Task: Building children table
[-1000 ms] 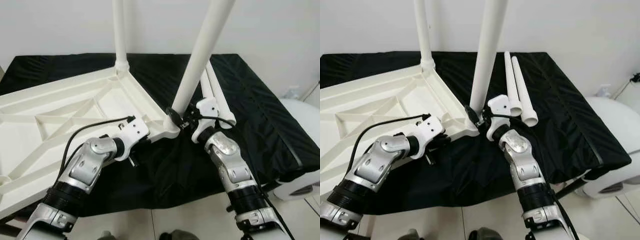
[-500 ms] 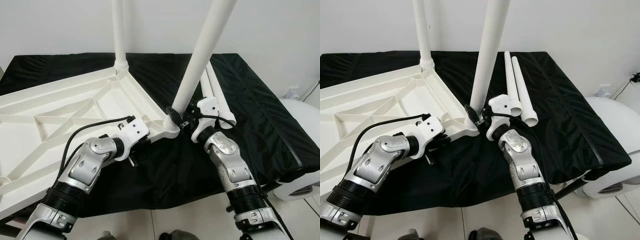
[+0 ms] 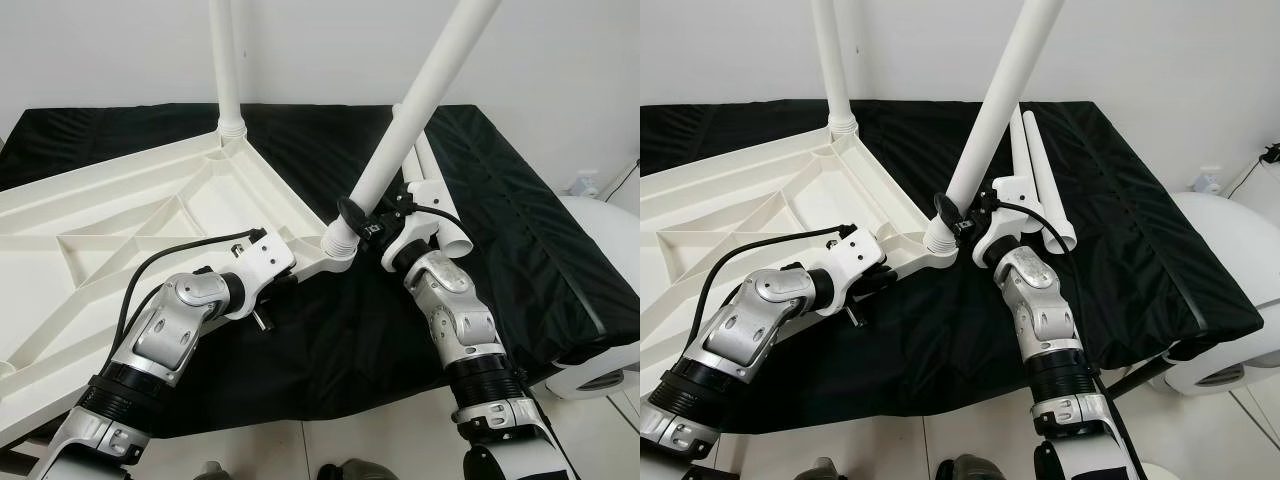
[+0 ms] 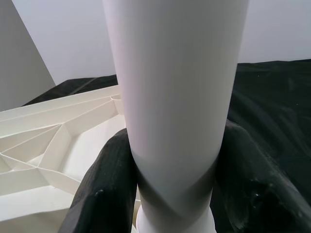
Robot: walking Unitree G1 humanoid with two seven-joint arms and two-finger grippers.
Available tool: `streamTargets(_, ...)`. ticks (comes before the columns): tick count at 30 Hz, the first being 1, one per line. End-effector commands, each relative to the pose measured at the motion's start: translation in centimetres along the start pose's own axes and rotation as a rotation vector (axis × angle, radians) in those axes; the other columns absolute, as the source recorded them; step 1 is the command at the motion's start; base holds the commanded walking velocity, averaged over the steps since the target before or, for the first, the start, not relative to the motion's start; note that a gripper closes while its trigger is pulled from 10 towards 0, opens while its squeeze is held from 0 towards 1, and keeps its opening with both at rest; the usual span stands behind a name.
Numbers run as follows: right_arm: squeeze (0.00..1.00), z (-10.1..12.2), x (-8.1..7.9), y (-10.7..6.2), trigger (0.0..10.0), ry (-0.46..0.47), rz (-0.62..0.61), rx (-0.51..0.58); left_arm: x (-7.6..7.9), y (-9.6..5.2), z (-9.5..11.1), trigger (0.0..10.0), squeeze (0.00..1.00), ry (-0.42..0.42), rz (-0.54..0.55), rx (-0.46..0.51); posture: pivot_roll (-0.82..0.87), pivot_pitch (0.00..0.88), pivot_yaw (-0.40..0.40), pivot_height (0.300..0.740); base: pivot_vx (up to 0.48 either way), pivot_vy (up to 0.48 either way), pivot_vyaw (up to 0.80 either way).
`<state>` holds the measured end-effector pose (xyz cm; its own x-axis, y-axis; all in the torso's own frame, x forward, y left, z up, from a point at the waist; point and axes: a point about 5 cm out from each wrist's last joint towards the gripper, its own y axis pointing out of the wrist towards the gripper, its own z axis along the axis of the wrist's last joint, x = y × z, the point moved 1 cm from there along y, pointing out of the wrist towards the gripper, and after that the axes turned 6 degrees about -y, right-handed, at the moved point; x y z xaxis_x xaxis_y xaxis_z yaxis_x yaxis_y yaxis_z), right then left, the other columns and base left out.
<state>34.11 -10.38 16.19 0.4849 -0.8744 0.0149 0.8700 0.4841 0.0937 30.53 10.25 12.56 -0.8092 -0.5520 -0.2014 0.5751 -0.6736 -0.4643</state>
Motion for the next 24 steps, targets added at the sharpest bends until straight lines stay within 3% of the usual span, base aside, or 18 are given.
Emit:
streamTargets(1,0.0,-3.3,0.6,-1.0,10.0,0.014,-0.029,-0.17,-1.2,-0.9,-0.9,10.0,0.0,-0.011,0.108,-0.034,0.07,0.026,-0.067,0.74,0.0,0.0,0.0)
streamTargets(4,0.0,-3.0,0.5,-0.8,10.0,-0.038,-0.013,-0.172,-1.2,-0.9,-0.9,10.0,0.0,-0.012,0.11,-0.032,0.07,0.025,-0.069,0.74,0.0,0.0,0.0)
streamTargets(24,0.0,-2.3,1.1,-0.3,10.0,-0.043,0.092,-0.311,-1.3,-1.2,-0.8,10.0,0.0,-0.015,0.123,-0.024,0.08,0.021,-0.075,0.74,0.0,0.0,0.0)
